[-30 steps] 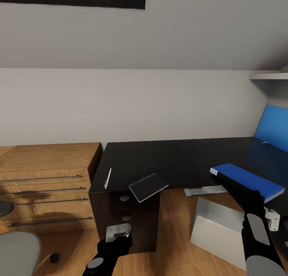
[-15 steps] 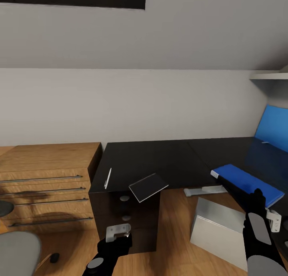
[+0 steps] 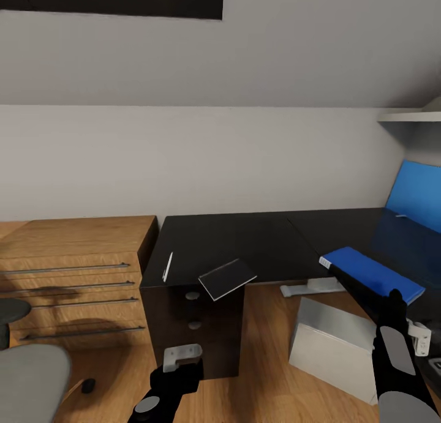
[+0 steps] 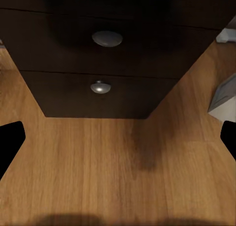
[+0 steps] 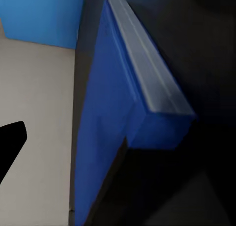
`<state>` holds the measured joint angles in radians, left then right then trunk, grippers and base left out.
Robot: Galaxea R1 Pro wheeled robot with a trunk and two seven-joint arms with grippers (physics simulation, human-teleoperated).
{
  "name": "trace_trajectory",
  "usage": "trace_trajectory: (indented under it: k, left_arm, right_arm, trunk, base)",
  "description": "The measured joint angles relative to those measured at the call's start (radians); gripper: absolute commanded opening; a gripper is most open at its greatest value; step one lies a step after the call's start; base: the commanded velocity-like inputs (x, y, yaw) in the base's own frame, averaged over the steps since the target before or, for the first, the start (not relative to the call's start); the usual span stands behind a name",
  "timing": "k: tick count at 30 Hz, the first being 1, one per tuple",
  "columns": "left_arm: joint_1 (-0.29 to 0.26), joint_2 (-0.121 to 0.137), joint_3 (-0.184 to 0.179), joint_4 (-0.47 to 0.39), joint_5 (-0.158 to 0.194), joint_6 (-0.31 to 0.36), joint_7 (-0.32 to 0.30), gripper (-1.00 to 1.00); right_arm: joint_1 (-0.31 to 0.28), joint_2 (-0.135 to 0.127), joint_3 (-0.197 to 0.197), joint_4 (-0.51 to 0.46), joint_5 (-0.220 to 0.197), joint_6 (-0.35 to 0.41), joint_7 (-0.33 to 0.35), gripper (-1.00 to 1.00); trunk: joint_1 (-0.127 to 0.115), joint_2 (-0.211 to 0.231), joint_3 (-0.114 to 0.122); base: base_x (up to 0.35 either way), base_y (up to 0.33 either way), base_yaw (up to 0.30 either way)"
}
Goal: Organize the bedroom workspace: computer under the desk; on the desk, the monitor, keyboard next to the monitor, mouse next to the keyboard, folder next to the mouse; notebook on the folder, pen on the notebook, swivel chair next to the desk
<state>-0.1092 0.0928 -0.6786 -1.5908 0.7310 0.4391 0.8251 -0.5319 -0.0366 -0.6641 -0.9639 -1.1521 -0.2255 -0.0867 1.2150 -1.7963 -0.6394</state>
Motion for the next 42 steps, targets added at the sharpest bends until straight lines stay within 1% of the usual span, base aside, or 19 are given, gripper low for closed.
trace_trajectory:
  k: [6,13,14,25,34,42]
  left_arm:
    - [0.0,0.0,0.0,0.0,0.0,0.0,0.0,1.0]
    - [0.0,0.0,-0.002,0.0,0.0,0.0,0.002,1.0]
    - [0.0,0.0,-0.002,0.0,0.0,0.0,0.003,1.0]
    - [0.0,0.0,-0.002,0.0,0.0,0.0,0.006,1.0]
    - [0.0,0.0,-0.002,0.0,0.0,0.0,0.006,1.0]
    - [0.0,0.0,-0.002,0.0,0.0,0.0,0.006,1.0]
  right_arm:
    - [0.0,0.0,0.001,0.001,0.0,-0.002,0.0,1.0]
    - [0.0,0.001,0.002,0.04,0.004,-0.004,0.002,1.0]
    - [0.0,0.001,0.002,0.041,-0.006,-0.004,0.002,1.0]
    - [0.0,0.002,0.003,0.04,-0.01,-0.004,0.001,1.0]
    - [0.0,0.012,0.002,-0.004,-0.01,-0.004,0.003,1.0]
    - [0.001,0.015,0.002,-0.014,-0.01,-0.003,0.003,1.0]
  trunk:
    - [0.0,0.0,0.0]
    - [-0.027,0.049,0.022]
    - [-0.031,0.056,0.025]
    - [-0.073,0.133,0.059]
    - [-0.107,0.196,0.087]
    - [-0.138,0.252,0.113]
  base:
    - [-0.004,0.0,0.0]
    - [0.0,0.0,0.0]
    - [0.0,0.0,0.0]
    - [0.0,0.0,0.0]
    - [0.0,0.0,0.0]
    - [0.0,0.0,0.0]
